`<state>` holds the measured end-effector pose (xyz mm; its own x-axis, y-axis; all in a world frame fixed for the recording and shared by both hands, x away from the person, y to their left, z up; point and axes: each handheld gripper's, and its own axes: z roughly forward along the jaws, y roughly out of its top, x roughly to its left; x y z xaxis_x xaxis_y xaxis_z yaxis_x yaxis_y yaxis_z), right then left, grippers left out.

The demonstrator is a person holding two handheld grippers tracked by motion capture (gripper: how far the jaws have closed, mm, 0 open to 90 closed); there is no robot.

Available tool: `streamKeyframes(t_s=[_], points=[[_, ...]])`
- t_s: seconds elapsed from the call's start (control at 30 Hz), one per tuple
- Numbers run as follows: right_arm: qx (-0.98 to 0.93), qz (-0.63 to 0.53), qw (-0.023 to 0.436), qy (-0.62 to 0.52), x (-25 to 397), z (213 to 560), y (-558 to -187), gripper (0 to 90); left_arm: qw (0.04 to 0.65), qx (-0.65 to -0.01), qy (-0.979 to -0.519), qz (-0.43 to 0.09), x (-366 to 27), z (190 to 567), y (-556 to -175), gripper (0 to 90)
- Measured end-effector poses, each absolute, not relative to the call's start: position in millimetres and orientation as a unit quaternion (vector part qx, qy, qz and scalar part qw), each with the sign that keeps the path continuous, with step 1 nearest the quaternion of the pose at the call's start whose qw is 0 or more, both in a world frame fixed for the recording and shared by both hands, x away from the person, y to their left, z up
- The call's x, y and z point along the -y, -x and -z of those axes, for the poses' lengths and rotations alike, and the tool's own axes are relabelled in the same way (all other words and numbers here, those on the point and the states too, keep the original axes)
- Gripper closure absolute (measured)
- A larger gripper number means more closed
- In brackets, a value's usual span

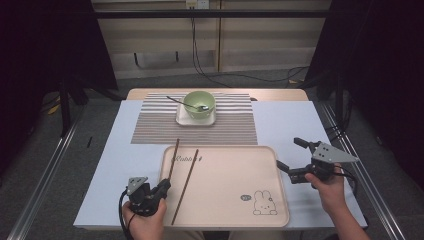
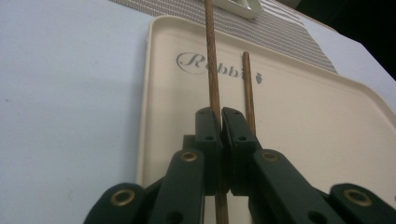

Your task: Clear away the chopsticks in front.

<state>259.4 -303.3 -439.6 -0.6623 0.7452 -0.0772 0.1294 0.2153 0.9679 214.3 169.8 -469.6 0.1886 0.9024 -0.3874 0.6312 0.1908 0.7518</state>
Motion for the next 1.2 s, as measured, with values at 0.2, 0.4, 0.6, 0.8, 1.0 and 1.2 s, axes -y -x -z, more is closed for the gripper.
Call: streamKeyframes(t_s=[0.2, 0.4, 0.6, 0.8, 1.0, 1.2], points=[[-0.730, -0.549, 0.276, -0.299, 303, 440, -259, 1.5, 0.455, -0.621, -0.620, -0.148, -171, 471, -211, 86.2], [-0.730, -0.549, 0.278, -0.299, 303, 440, -259, 1.5, 0.445, -0.627, -0.623, -0.147, -170, 475, -209, 86.2], [-0.730, -0.549, 0.276, -0.299, 303, 440, -259, 1.5, 0.442, -0.627, -0.625, -0.144, -171, 479, -209, 86.2], [-0.730, -0.549, 0.278, -0.299, 303, 439, -259, 1.5, 0.437, -0.631, -0.624, -0.143, -170, 480, -210, 86.2], [-0.730, -0.549, 0.277, -0.299, 303, 439, -259, 1.5, 0.429, -0.636, -0.625, -0.145, -169, 482, -210, 86.2], [-0.731, -0.548, 0.276, -0.299, 303, 440, -259, 1.5, 0.425, -0.636, -0.627, -0.147, -167, 484, -210, 86.0]])
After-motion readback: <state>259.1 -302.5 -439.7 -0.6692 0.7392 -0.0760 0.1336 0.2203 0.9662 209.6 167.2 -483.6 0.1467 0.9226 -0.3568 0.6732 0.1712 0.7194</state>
